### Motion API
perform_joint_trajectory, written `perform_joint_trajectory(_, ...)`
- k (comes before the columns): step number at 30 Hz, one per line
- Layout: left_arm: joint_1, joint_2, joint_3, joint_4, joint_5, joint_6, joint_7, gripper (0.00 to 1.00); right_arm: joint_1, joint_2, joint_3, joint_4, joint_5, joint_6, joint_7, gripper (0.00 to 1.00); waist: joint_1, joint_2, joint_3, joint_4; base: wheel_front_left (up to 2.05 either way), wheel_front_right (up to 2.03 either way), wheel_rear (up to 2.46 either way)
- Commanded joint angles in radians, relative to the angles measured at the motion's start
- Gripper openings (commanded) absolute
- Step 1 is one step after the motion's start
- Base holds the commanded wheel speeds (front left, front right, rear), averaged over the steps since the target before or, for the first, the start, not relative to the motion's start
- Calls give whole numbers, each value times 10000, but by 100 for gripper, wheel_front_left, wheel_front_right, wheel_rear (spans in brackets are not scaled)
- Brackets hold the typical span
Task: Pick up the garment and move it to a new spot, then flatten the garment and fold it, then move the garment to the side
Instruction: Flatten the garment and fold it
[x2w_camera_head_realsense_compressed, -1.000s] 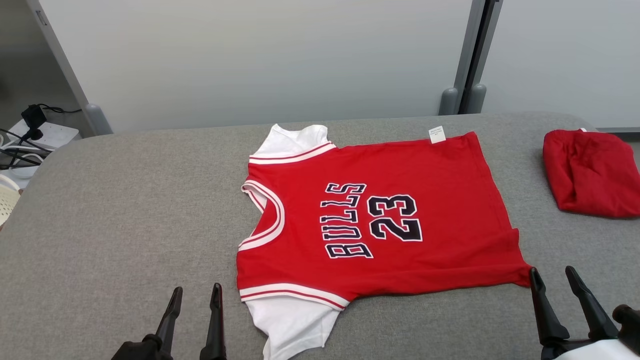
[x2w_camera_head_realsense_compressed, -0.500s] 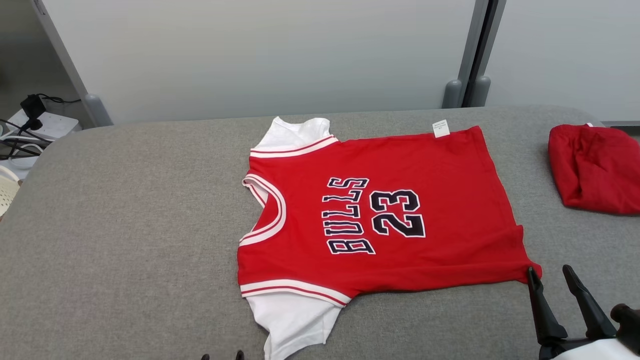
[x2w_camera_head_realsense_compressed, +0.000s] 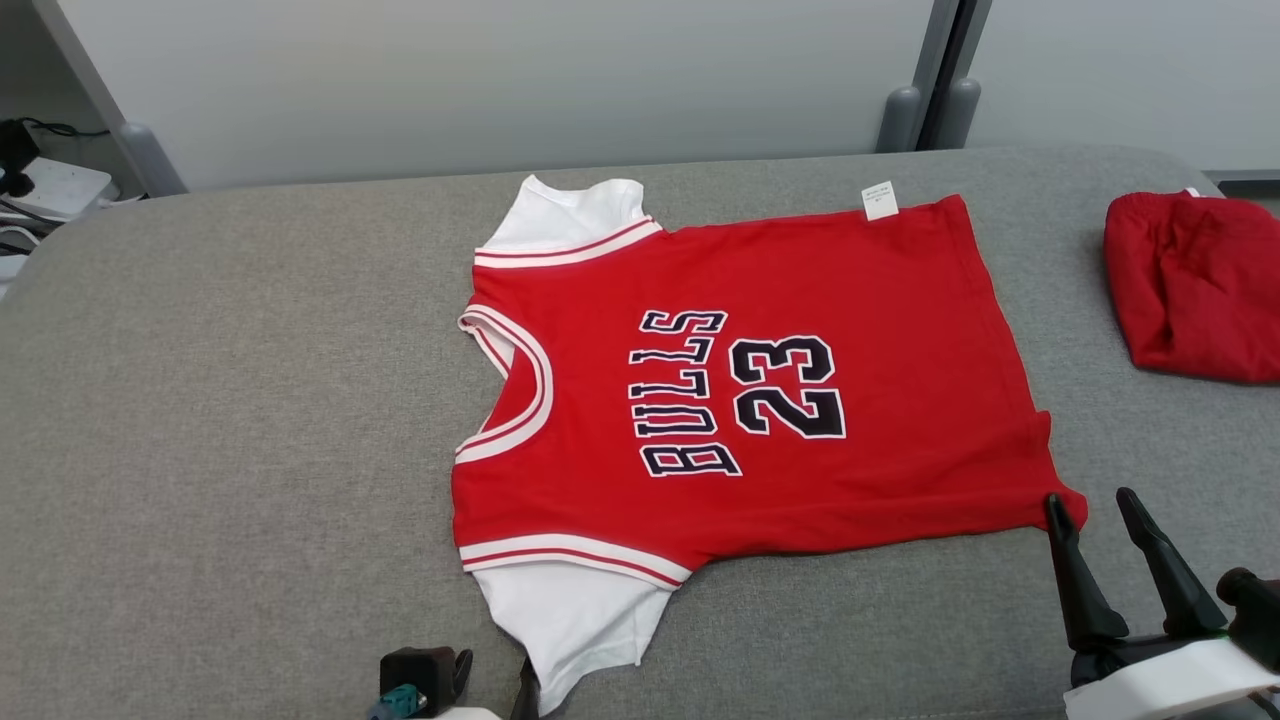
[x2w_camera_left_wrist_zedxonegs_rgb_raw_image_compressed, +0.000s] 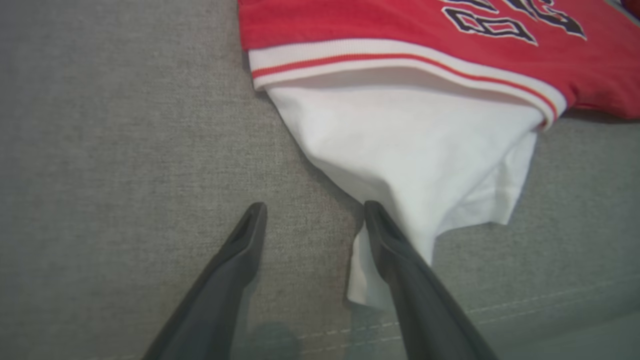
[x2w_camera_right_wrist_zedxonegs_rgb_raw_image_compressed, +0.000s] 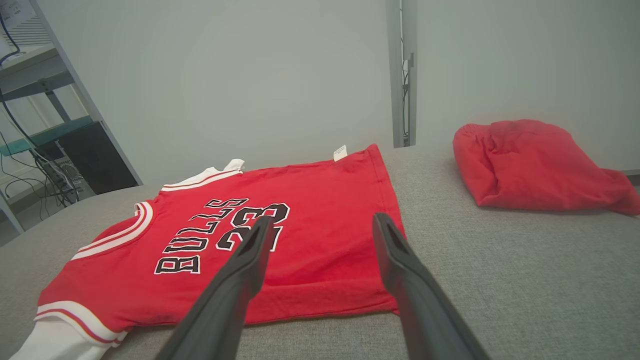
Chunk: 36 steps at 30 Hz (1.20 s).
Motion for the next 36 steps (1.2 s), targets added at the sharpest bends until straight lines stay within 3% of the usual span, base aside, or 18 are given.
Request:
perform_joint_trajectory(1, -590, 26, 150, -86, -138, 99, -144, 100, -375, -285, 174, -255, 52, 0, -133, 100, 0, -1, 152, -96, 0, 0, 0)
perform_joint_trajectory(9, -957, 26, -637, 592, -218, 290, 104, 100, -562, -295, 102, -289, 59, 0, -133, 100, 0, -1, 255, -313, 0, 0, 0)
perform_joint_trajectory(10, -975, 26, -704, 647, -217, 314, 164, 95, -577, -295, 88, -305, 64, 0, -134, 100, 0, -1, 267, -330, 0, 0, 0)
perform_joint_trajectory(11, -989, 26, -756, 662, -232, 326, 179, 84, -592, -295, 73, -318, 69, 0, -134, 100, 0, -1, 276, -339, 0, 0, 0)
perform_joint_trajectory(12, -988, 26, -817, 659, -260, 323, 207, 42, -604, -293, 54, -332, 72, 0, -134, 100, 0, -1, 283, -341, 0, 0, 0)
perform_joint_trajectory(13, -977, 26, -890, 642, -272, 310, 246, 9, -615, -289, 38, -343, 76, 0, -134, 100, 0, -1, 295, -344, 0, 0, 0)
perform_joint_trajectory(14, -946, 26, -935, 574, -317, 296, 262, 0, -624, -288, 21, -351, 79, 0, -134, 100, 0, -1, 307, -340, 0, 0, 0)
perform_joint_trajectory(19, -698, 34, -1127, -53, -433, 254, 351, 0, -601, -252, -109, -416, 128, 0, -134, 100, 0, -1, 408, -242, 0, 0, 0)
perform_joint_trajectory(22, -538, 219, -975, -564, -467, 459, 257, 0, -581, -252, -149, -423, 148, 0, -134, 100, 0, -1, 438, -155, 0, 0, 0)
perform_joint_trajectory(31, 125, 1535, -313, -2629, -392, 1404, 605, 0, -468, -276, -348, -342, 84, 0, -134, 100, 0, -1, 390, 264, 0, 0, 0)
perform_joint_trajectory(36, 315, 1925, -153, -3567, -411, 1631, 925, 0, -485, -300, -310, -91, 58, 0, -134, 100, 0, -1, 433, 452, 0, 0, 0)
